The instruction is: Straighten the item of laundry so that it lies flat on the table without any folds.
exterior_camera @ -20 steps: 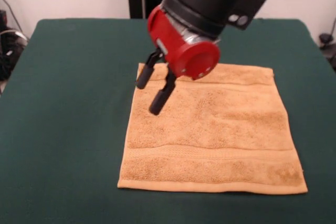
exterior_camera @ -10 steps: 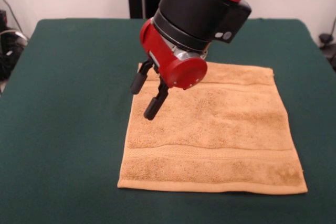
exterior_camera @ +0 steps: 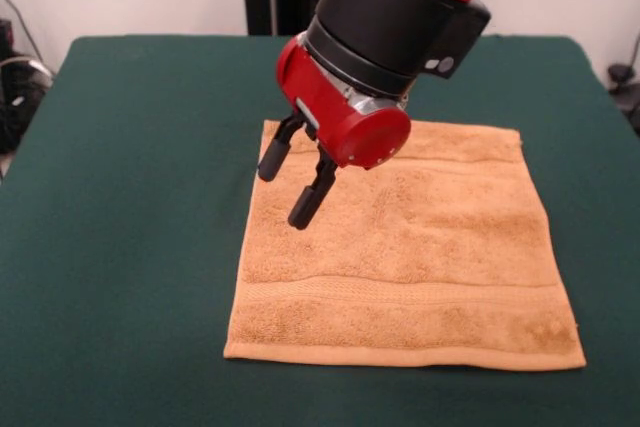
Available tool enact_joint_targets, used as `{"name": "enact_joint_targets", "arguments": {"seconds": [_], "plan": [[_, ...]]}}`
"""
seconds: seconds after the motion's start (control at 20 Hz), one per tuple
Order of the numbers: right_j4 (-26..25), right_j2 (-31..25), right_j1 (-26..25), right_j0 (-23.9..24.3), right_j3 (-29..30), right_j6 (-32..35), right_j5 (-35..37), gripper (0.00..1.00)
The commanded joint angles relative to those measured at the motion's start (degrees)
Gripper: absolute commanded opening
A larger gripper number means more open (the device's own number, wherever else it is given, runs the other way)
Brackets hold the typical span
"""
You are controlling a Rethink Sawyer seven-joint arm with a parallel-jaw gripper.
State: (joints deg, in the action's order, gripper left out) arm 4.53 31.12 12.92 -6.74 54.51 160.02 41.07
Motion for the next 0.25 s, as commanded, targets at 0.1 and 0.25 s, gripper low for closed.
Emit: {"name": "enact_joint_targets", "arguments": {"seconds": [0.1, 0.25], "plan": [[-3.56, -9.5, 1.07, 1.33, 6.63, -9.82, 1.42, 1.0], [-4.16, -9.9, 1.18, 1.55, 6.53, -9.23, 1.46, 1.0]]}}
